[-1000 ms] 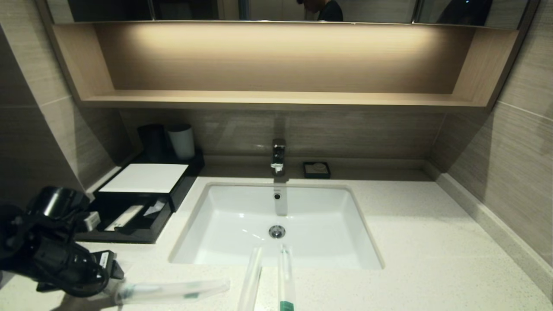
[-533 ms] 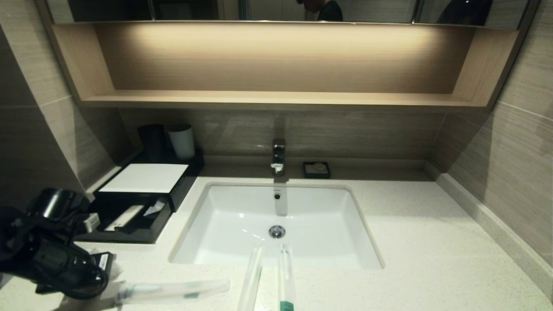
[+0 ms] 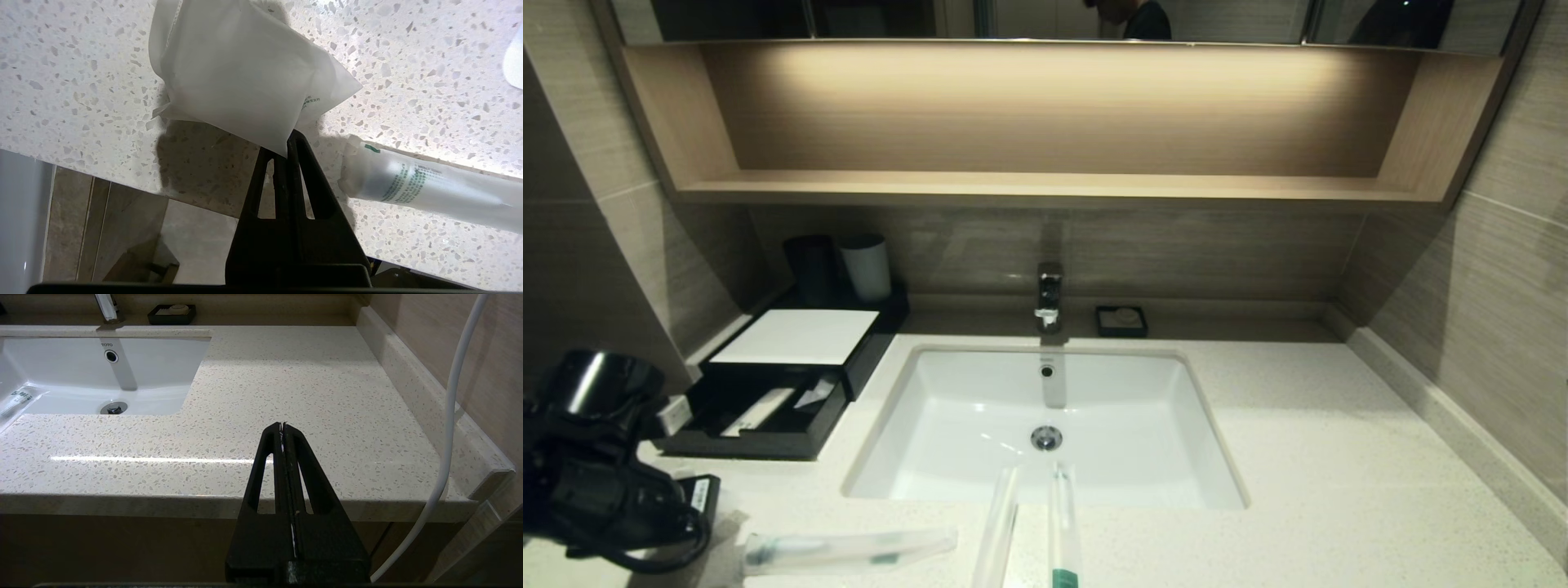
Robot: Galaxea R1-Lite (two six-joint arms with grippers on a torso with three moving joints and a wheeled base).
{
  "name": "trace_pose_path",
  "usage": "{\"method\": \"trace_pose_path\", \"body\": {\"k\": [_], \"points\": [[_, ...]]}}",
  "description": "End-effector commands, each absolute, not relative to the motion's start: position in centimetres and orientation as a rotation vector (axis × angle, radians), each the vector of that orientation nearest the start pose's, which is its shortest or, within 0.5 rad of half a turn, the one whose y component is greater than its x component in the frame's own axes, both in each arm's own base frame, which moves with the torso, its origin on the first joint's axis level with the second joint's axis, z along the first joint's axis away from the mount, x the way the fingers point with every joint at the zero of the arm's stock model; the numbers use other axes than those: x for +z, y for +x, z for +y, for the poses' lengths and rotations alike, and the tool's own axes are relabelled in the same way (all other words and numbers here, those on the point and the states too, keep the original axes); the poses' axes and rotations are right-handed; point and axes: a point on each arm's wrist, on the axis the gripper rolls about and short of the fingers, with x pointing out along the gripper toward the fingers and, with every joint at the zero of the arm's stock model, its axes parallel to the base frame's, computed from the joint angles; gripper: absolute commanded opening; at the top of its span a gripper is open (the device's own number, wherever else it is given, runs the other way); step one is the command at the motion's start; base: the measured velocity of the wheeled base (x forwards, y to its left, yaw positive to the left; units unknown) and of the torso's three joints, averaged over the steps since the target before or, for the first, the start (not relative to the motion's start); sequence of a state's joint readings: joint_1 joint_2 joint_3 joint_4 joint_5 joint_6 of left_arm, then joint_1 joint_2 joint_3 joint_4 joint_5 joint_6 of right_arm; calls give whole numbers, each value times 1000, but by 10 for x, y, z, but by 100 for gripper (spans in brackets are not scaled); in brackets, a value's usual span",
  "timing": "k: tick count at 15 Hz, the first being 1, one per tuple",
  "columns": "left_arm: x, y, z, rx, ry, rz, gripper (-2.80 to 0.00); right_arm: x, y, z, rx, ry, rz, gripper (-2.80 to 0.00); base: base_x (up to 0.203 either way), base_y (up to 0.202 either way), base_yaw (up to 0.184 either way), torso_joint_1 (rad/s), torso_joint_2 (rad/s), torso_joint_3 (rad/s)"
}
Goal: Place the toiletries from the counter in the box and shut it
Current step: Pick up the bathroom toiletry, then place the bathroom toiletry into the drawer
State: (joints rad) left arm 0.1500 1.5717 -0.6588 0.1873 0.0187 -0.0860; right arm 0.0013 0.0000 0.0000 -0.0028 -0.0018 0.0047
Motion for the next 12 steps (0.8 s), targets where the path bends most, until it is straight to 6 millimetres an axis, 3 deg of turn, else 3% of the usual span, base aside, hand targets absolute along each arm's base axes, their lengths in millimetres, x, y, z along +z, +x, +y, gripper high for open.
{"method": "trace_pose_path", "body": {"k": [1, 3, 5, 12], "points": [[138, 195, 30, 199, -144, 986, -280, 75, -23, 0, 0, 5, -2, -280, 0, 0, 0, 0, 0, 0], [153, 185, 28, 198, -139, 906, -280, 75, -23, 0, 0, 5, -2, -280, 0, 0, 0, 0, 0, 0], [167, 187, 29, 197, -139, 847, -280, 75, -23, 0, 0, 5, -2, -280, 0, 0, 0, 0, 0, 0], [177, 226, 28, 198, -192, 832, -280, 75, -23, 0, 0, 5, -2, -280, 0, 0, 0, 0, 0, 0]]}}
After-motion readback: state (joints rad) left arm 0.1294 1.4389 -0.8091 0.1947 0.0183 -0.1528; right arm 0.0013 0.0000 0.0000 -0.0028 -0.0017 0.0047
